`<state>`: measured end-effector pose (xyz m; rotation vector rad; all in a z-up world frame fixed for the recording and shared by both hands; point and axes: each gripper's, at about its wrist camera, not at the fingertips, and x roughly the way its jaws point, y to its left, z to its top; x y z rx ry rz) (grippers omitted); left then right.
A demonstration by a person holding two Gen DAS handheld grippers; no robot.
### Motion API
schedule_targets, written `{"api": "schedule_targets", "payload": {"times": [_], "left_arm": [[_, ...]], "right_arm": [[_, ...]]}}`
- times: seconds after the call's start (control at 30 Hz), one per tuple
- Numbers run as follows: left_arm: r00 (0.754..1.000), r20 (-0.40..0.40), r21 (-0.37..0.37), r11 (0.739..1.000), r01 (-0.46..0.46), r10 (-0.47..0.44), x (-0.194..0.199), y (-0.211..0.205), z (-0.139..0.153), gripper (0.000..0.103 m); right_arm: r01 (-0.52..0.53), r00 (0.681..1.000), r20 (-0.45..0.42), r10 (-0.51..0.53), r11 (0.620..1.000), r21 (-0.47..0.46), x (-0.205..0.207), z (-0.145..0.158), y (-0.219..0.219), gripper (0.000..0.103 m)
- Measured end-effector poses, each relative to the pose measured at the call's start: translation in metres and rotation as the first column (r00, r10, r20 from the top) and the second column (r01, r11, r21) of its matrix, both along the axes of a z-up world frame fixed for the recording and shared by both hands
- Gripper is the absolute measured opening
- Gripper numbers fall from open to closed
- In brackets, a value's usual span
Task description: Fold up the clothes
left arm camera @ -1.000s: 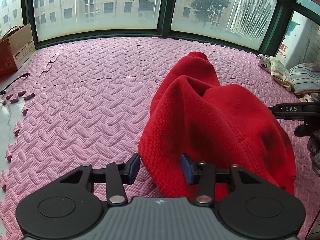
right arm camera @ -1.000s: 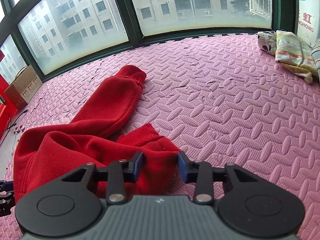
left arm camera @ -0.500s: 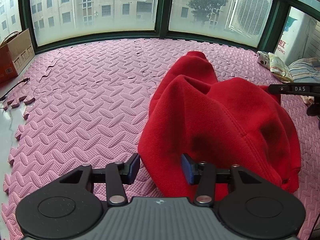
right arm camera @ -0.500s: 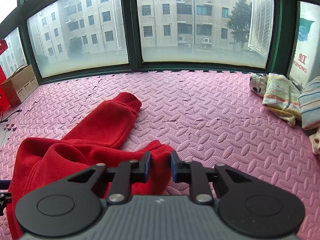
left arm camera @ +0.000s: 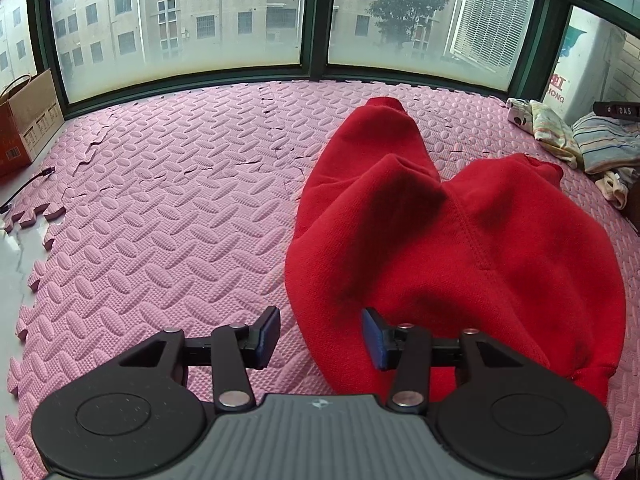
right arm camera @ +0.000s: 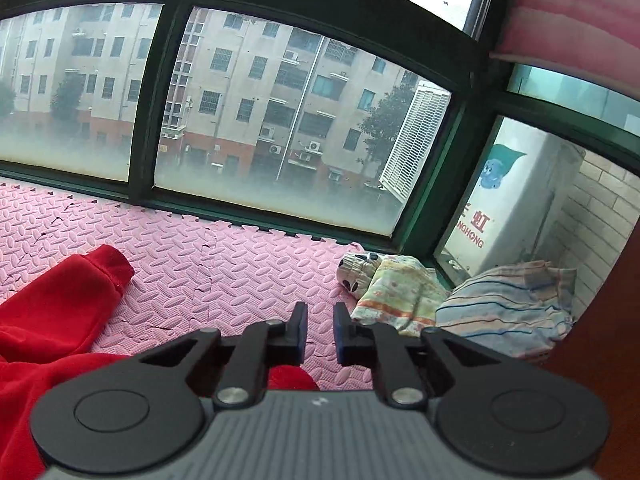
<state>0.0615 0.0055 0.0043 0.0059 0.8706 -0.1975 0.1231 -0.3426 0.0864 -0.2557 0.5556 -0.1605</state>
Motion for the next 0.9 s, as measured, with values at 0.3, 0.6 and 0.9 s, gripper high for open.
{"api": "schedule_targets", "payload": {"times": [0.3,0.6,0.9], "left_arm": [[0.991,0.097,-0.026,0.995,0.093,-0.090,-0.009,-0.024,0.035,0.049],[0.890,0.084,-0.059,0.889,0.454,-0.449,-0.049,-0.118,0.030,0.071],[0.817,0.049,0.086,0.817,0.570,-0.574,-0.059,-0.187,0.005,0.074]], "right_arm": [[-0.053,0.975,-0.204,0.084,0.987,0.152,-0.005,-0.056,0.003,0.031],[0.023,0.953,-0.298,0.053,0.969,0.247,0.006,-0.083,-0.022,0.039],[0.065,0.950,-0.307,0.047,0.937,0.344,0.017,-0.094,-0.042,0.040]]}}
